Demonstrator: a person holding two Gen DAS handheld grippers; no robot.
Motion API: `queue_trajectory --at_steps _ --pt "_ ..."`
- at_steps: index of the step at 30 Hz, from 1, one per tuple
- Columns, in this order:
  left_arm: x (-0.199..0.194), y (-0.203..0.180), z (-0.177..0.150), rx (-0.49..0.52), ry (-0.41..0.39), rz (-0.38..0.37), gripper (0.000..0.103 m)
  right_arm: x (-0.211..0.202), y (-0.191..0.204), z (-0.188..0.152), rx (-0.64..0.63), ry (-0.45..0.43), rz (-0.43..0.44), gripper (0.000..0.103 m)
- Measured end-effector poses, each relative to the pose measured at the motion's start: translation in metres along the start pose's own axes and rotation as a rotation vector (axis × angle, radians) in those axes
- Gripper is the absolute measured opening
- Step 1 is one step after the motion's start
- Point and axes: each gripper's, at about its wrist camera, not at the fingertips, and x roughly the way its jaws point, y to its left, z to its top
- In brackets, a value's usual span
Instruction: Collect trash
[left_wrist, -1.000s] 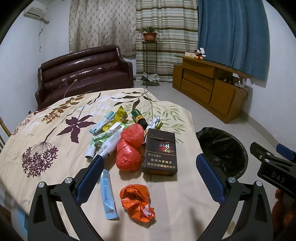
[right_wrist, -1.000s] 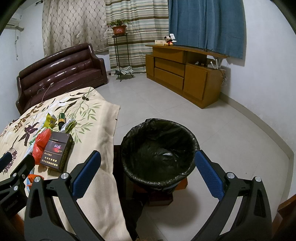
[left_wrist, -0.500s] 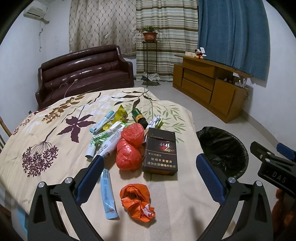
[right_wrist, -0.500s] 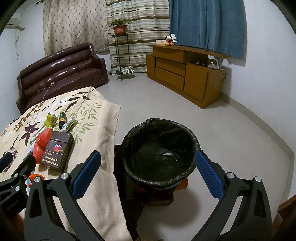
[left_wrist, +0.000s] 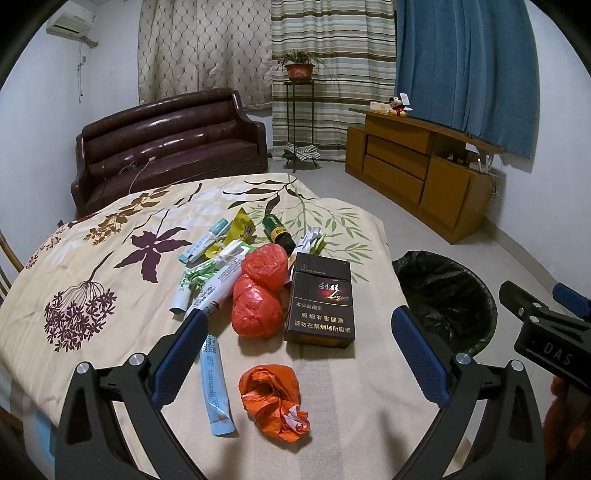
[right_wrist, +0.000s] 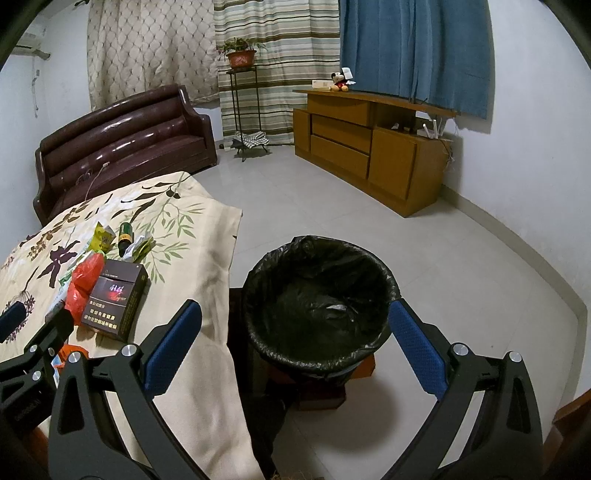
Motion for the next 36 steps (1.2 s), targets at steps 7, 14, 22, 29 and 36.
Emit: queue_trajectory --at_steps 7,14,22,29,36 --pt "0.000 0.000 0.000 0.000 0.001 0.001 0.097 0.001 0.001 -0.002 0.000 0.000 -0.002 0.099" --pt "0.005 0.003 -0.004 0.001 0.006 0.007 0.097 0.002 0.004 -0.006 -0.002 0.006 0.000 0.099" --pt "0.006 0.024 -0.011 -0.006 0.039 0.030 0.096 0.008 0.013 -0.004 -0.028 0.023 0.016 0.099" --pt "0.000 0.049 -0.017 -0.015 0.058 0.069 0.096 0.008 0.035 -0.010 -0.074 0.042 0.056 0.098" --pt "-0.006 0.080 -0.024 -0.037 0.075 0.115 0.096 0.009 0.068 -0.016 -0.128 0.075 0.120 0.084"
